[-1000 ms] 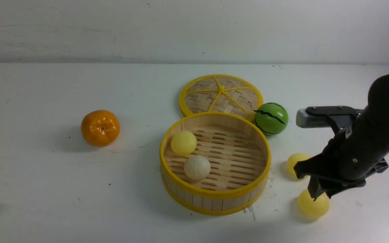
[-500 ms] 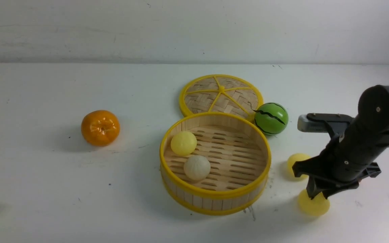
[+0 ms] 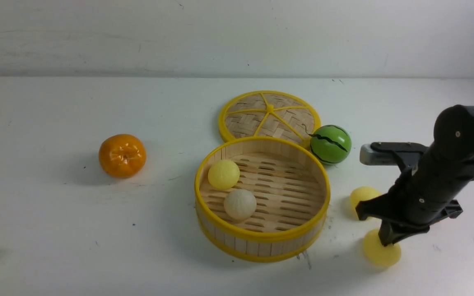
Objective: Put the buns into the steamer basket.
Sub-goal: Use the right arm to grab a steamed stuffed bun, then use the right arm to put the steamed stuffed bun into the steamer, then use the right arm to grab a steamed stuffed bun
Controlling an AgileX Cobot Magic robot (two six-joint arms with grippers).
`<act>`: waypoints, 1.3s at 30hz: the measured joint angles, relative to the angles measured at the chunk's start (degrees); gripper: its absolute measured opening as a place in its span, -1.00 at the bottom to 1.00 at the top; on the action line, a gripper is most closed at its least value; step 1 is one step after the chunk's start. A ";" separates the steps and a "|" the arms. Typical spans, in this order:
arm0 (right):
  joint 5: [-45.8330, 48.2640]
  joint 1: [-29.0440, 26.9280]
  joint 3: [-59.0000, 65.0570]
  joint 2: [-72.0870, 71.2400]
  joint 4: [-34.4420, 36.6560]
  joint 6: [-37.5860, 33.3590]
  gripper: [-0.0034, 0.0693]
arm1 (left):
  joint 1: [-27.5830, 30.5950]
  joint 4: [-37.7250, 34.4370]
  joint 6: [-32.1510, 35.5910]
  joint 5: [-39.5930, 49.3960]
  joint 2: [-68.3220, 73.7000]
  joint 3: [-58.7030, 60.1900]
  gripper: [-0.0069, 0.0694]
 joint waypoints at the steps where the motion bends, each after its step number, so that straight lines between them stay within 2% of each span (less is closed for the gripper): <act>1: 0.54 0.00 -0.14 -0.53 0.00 0.00 -0.91 | 0.00 0.00 0.00 0.00 0.00 0.00 -0.79; 6: 2.95 1.26 -2.69 -5.22 1.03 0.00 -0.91 | 0.00 0.00 0.00 0.00 0.00 0.00 -0.77; 13: 1.80 6.64 -14.35 -4.75 6.55 -2.87 -0.89 | 0.00 0.00 0.00 0.00 0.00 0.00 -0.75; 21: 1.38 9.14 -32.68 13.25 10.05 -5.57 -0.89 | 0.00 0.00 0.00 0.00 0.00 0.00 -0.72; 26: 1.33 9.79 -38.05 19.73 10.90 -5.63 -0.78 | 0.00 0.00 0.00 0.00 0.00 0.00 -0.71; 31: 1.06 9.83 -39.53 23.10 10.99 -5.63 -0.24 | 0.00 0.00 0.00 0.00 0.00 0.00 -0.69; 32: 1.06 9.83 -39.73 23.05 11.24 -5.15 0.03 | 0.00 0.00 0.00 0.00 0.00 0.00 -0.69; 36: 4.61 9.83 -39.90 20.32 11.30 -3.66 0.58 | 0.00 0.00 0.00 0.00 0.00 0.00 -0.69; 39: 10.25 9.83 -39.90 15.38 7.62 -3.17 0.70 | 0.00 0.00 0.00 0.00 0.00 0.00 -0.69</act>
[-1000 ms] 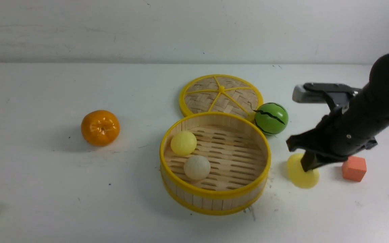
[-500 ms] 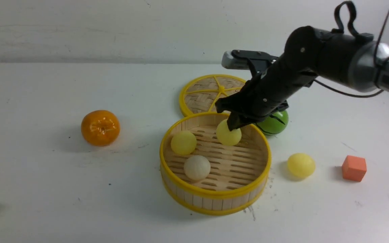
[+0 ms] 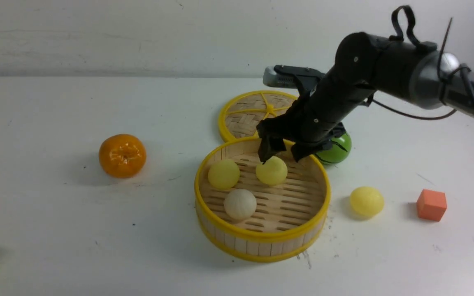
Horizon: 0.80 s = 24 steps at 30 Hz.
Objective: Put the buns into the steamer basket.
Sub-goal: Use the right arm to grab a steamed stuffed bun
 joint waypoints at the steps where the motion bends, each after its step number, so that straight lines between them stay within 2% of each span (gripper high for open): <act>1: 0.92 0.00 0.00 -0.39 -0.95 0.13 0.70 | 0.00 0.00 0.00 0.00 0.00 0.00 -0.69; 2: 2.72 0.00 0.00 -2.41 -3.01 1.00 0.67 | 0.00 0.00 0.00 0.00 0.00 0.00 -0.69; 5: 7.73 -0.24 4.14 -8.51 -13.19 5.30 0.38 | 0.00 0.00 0.00 0.00 0.00 0.00 -0.68; 7: 8.16 -1.43 9.76 -11.42 -17.48 8.56 0.09 | 0.00 0.00 0.00 0.00 0.00 0.00 -0.67; 8: 7.77 -2.15 12.50 -11.92 -18.26 9.40 -0.05 | 0.00 0.00 0.00 0.00 0.00 0.00 -0.67; 9: 7.58 -2.38 12.50 -12.01 -18.62 9.61 -0.05 | 0.00 0.00 0.00 0.00 0.00 0.00 -0.67; 10: 5.92 -3.97 16.36 -12.31 -18.62 10.64 -0.27 | 0.00 0.00 0.00 0.00 0.00 0.00 -0.67; 11: 5.35 -4.46 17.14 -12.30 -18.62 10.87 -0.32 | 0.00 0.00 0.00 0.00 0.00 0.00 -0.67; 12: 2.61 -6.79 19.74 -12.00 -17.78 11.41 -0.52 | 0.00 0.00 0.00 0.00 0.00 0.00 -0.67; 13: 1.51 -7.81 20.35 -11.62 -16.87 11.55 -0.60 | 0.00 0.00 0.00 0.00 0.00 0.00 -0.67; 15: -0.54 -9.29 20.74 -10.75 -15.14 11.55 -0.66 | 0.00 0.00 0.00 0.00 0.00 0.00 -0.66; 19: -3.83 -10.84 20.80 -8.85 -13.53 11.55 -0.62 | 0.00 0.00 0.00 0.00 0.00 0.00 -0.65; 24: -7.10 -11.52 20.85 -6.16 -11.75 10.80 -0.35 | 0.00 0.00 0.00 0.00 0.00 0.00 -0.63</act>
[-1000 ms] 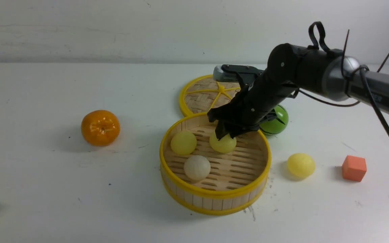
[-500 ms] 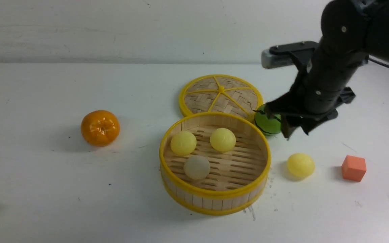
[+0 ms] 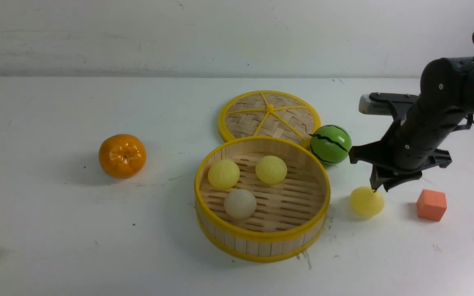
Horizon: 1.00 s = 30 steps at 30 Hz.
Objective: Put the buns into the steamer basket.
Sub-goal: Use the right arm to grab a steamed stuffed bun
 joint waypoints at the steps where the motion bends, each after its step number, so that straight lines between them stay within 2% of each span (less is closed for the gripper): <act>1: -0.06 0.00 0.00 0.22 0.78 -0.45 -0.30 | 0.00 0.00 0.00 0.00 0.00 0.00 -0.63; 7: -0.81 0.00 0.00 0.58 3.92 -3.31 -0.20 | 0.00 0.00 0.00 0.00 0.00 0.00 -0.62; 23: -2.59 -0.50 0.00 3.45 2.92 -3.95 -0.31 | 0.00 0.00 0.00 0.00 0.00 0.00 -0.60; 27: -2.10 -0.50 0.00 3.45 2.92 -4.95 -0.49 | 0.00 0.00 0.00 0.00 0.00 0.00 -0.58; 29: -1.76 -0.50 0.00 3.45 2.92 -5.99 -0.68 | 0.00 0.00 0.00 0.00 0.00 0.00 -0.58; 30: -1.76 -0.50 0.00 3.45 2.92 -6.12 -0.70 | 0.00 0.00 0.00 0.00 0.00 0.00 -0.58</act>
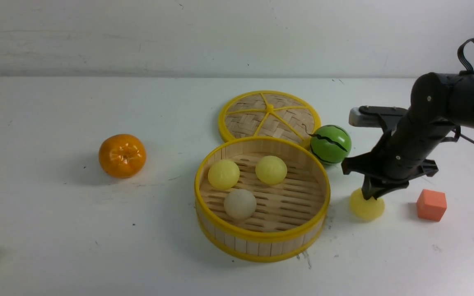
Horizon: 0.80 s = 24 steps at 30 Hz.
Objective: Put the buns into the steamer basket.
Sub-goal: Use the right arm to grab a steamed stuffed bun, then use the right arm to put the steamed stuffed bun into the steamer
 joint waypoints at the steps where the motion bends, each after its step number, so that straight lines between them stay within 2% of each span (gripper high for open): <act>1: 0.18 0.00 0.00 0.00 0.00 -1.01 -0.85 | 0.00 0.00 0.00 0.00 0.00 0.00 -0.58; 4: 0.36 0.00 0.00 0.00 0.00 -1.51 -0.93 | 0.00 0.00 0.00 0.00 0.00 0.00 -0.57; 15: 2.29 0.00 0.00 -6.08 1.06 -1.92 -0.94 | 0.00 0.00 0.00 0.00 0.00 0.00 -0.53; 19: 4.04 1.43 0.00 -9.16 4.97 -4.21 -0.94 | 0.00 0.00 0.00 0.00 0.00 0.00 -0.52; 24: 3.51 6.88 0.00 -10.66 12.59 -8.76 -0.93 | 0.00 0.00 0.00 0.00 0.00 0.00 -0.52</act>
